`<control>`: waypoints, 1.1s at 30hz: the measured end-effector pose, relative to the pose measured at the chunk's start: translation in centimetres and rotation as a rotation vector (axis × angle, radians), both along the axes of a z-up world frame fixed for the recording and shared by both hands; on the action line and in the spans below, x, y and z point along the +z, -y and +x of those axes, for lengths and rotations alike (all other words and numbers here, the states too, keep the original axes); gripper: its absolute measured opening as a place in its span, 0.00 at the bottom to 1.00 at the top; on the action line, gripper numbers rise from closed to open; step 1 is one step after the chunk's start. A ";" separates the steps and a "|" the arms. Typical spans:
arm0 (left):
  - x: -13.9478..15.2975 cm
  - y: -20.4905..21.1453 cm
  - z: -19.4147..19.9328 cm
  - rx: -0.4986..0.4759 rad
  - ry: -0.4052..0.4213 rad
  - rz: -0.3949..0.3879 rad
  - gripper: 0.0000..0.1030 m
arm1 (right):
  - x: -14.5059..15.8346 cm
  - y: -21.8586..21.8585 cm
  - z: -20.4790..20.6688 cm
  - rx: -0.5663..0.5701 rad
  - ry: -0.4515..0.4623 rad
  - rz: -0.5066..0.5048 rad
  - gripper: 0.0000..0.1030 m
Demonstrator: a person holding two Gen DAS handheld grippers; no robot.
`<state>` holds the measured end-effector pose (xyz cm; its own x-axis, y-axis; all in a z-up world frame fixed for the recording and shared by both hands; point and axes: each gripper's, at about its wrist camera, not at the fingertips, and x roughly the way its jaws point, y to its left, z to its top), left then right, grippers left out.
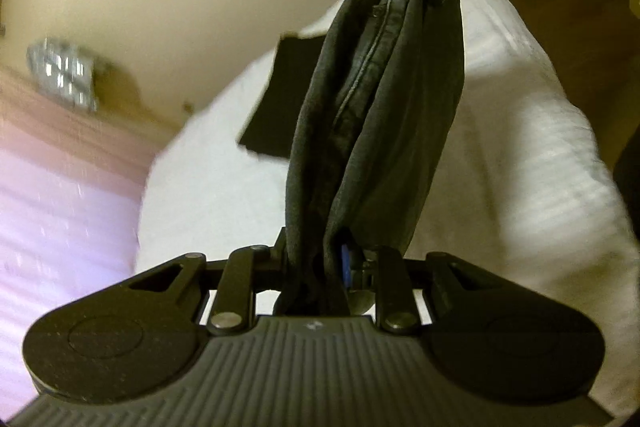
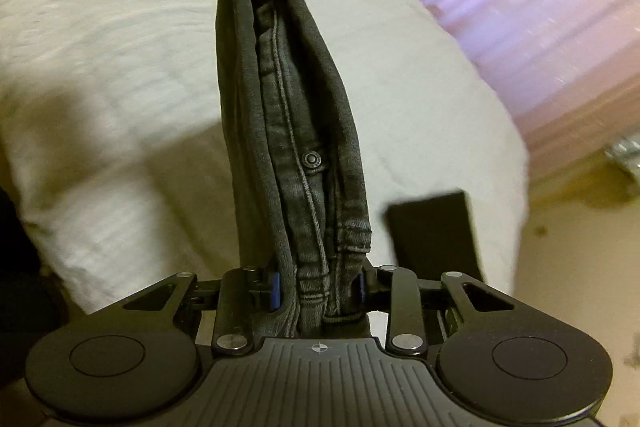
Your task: Fold clothes
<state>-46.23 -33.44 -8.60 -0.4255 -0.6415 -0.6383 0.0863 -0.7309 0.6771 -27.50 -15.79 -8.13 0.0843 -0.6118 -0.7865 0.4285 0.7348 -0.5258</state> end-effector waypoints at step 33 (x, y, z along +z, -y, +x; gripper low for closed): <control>-24.2 29.0 -31.0 -0.027 0.123 -0.070 0.15 | -18.7 29.6 -25.0 -0.075 -0.055 -0.083 0.32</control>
<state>-77.21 -62.39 -32.77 -0.3650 -0.6752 -0.6410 -0.0197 -0.6828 0.7304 -52.47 -45.41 -26.86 -0.0058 -0.6780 -0.7350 0.4496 0.6548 -0.6075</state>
